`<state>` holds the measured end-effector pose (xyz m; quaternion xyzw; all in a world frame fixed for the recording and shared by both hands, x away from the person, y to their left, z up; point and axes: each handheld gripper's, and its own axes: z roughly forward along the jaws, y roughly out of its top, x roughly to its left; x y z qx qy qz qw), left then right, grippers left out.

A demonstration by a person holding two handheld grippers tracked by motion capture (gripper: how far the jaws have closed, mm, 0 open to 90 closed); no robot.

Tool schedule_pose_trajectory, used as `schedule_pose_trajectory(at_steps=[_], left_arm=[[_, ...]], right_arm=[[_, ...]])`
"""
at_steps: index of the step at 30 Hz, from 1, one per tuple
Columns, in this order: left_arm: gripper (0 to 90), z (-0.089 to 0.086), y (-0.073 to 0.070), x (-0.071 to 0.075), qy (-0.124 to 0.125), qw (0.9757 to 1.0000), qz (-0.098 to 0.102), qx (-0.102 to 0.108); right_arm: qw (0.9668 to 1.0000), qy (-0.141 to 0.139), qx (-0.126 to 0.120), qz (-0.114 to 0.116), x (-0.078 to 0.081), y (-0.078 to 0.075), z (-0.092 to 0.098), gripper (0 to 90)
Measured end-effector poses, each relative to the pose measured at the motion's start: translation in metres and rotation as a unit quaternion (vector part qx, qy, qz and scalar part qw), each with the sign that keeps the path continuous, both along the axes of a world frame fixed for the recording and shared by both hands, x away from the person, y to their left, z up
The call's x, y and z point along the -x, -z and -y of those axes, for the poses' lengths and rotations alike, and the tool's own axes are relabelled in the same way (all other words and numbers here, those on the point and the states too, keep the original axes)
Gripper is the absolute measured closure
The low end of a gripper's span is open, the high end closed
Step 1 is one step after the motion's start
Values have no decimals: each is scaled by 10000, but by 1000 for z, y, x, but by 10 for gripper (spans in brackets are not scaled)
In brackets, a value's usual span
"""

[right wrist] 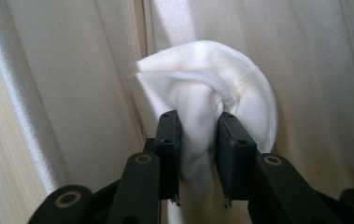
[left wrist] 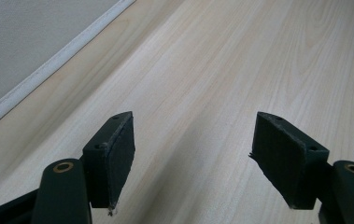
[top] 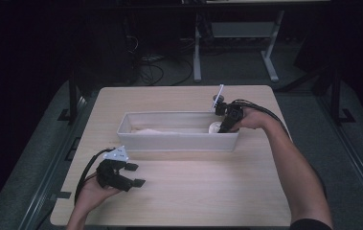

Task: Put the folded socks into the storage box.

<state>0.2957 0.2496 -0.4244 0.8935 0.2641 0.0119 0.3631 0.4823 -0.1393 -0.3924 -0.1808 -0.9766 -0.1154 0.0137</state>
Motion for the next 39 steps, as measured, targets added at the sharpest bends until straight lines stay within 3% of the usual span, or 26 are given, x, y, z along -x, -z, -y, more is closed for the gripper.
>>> schedule_pose_trajectory(at_steps=[7, 21, 39], left_arm=[[296, -1, 0, 0, -12, 10000, 2, 5], [297, -1, -2, 0, 3, 10000, 31, 11], [296, -2, -2, 1, -10, 10000, 30, 25]], right_arm=[[10000, -7, 21, -16, 0, -1, 0, 725], [9999, 30, -57, 92, 2, -12, 1, 637], [9999, 49, -40, 83, 3, -15, 5, 624]])
